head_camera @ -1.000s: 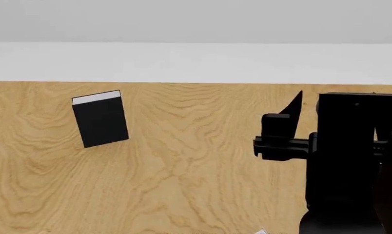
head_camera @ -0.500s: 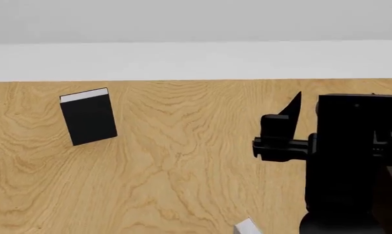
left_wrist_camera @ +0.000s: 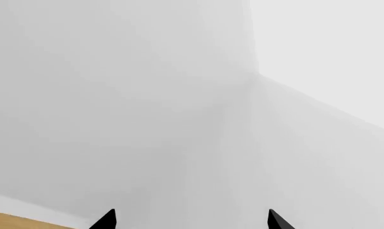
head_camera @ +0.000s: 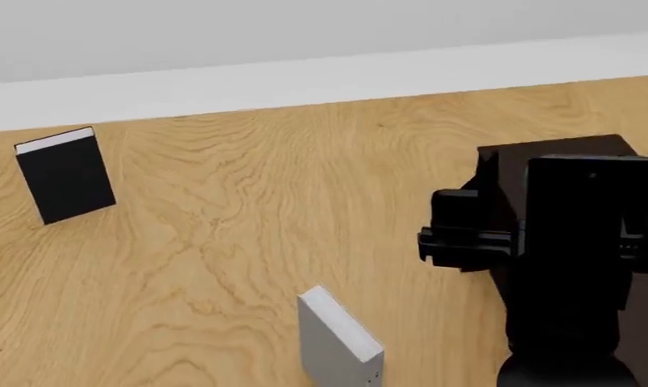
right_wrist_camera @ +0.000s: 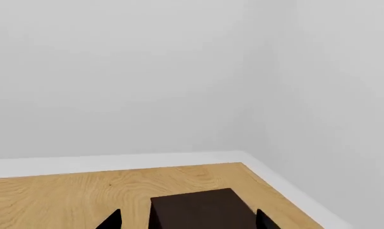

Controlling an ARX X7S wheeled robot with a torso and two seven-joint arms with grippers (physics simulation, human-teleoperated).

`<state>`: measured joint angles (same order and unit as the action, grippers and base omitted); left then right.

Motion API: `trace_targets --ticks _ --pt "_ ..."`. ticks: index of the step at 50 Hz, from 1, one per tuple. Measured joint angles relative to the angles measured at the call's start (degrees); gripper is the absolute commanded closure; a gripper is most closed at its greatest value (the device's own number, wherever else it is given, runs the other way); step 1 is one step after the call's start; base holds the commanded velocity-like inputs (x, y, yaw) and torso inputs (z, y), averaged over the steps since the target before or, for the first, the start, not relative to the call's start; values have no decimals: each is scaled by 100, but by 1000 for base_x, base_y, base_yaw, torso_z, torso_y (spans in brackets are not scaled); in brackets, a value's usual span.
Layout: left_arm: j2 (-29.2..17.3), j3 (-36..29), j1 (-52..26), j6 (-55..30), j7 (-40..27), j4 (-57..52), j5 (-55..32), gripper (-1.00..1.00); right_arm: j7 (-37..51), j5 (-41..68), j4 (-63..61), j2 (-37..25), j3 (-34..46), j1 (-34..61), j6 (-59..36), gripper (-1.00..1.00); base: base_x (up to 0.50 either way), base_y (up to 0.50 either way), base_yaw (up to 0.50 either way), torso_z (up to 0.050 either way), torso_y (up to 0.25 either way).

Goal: Pick up the book on the right and place it on the cabinet shelf.

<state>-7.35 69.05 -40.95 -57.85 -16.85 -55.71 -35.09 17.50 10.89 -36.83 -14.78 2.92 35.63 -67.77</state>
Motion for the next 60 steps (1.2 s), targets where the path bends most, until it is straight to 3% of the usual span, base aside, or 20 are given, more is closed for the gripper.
trace_targets --ticks 29,42,60 --pt "-31 -79 112 130 -140 48 -148 -100 31 78 9 1 17 -12 -4 -100 -261 72 -463 0 0" --pt "-47 -117 169 181 -189 75 -195 -100 84 54 -28 -49 116 -16 -35 -100 -29 -2 0 0 0" --pt "-79 -184 244 254 -263 84 -257 -100 129 31 -22 -132 236 20 -42 -100 141 375 0 0 0"
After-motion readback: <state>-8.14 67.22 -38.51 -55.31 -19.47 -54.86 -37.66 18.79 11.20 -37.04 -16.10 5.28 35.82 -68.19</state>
